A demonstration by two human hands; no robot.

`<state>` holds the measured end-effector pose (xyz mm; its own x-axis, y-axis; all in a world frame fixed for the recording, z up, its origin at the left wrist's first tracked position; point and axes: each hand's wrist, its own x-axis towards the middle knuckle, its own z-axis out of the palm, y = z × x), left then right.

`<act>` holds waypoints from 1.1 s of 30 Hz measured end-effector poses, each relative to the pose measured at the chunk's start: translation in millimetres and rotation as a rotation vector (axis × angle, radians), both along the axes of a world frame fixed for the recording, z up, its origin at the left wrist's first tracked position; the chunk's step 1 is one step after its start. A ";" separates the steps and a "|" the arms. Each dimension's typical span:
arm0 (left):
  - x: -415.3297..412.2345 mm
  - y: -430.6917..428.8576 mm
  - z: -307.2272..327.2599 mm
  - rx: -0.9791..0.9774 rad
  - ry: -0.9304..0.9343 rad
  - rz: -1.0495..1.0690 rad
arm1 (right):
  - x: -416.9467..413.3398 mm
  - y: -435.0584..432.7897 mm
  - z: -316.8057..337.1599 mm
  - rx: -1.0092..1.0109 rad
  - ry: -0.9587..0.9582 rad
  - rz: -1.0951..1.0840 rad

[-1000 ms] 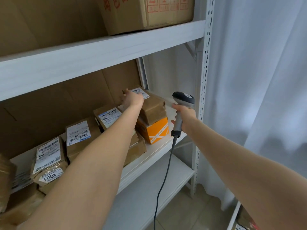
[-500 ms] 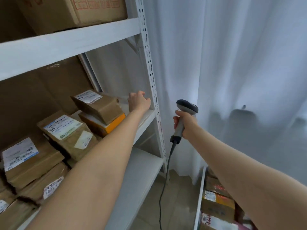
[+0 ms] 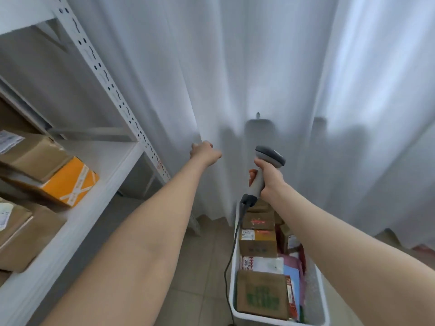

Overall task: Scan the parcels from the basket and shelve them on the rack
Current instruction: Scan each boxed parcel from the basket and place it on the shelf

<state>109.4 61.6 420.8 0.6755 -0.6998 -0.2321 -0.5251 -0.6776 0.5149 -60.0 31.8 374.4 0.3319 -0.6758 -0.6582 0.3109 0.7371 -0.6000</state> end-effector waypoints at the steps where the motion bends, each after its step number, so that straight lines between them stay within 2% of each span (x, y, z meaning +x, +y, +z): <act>1: -15.7 -6.7 -9.0 0.017 0.009 -0.016 | -15.3 -5.5 -8.4 0.016 0.006 -0.014; 7: -96.8 -32.5 -71.9 0.145 0.040 -0.107 | -94.5 -31.5 -62.4 0.101 0.058 -0.095; 14: -144.8 -42.4 -160.4 0.278 0.080 -0.148 | -141.6 -46.0 -129.7 0.185 0.124 -0.149; 20: -151.2 -54.4 -253.1 0.371 0.105 -0.203 | -155.3 -57.4 -212.2 0.274 0.181 -0.160; 27: -151.6 -65.0 -389.3 0.446 0.155 -0.248 | -152.6 -70.8 -335.2 0.354 0.204 -0.187; 33: -154.4 -84.5 -494.9 0.429 0.188 -0.302 | -139.7 -90.5 -426.2 0.349 0.225 -0.181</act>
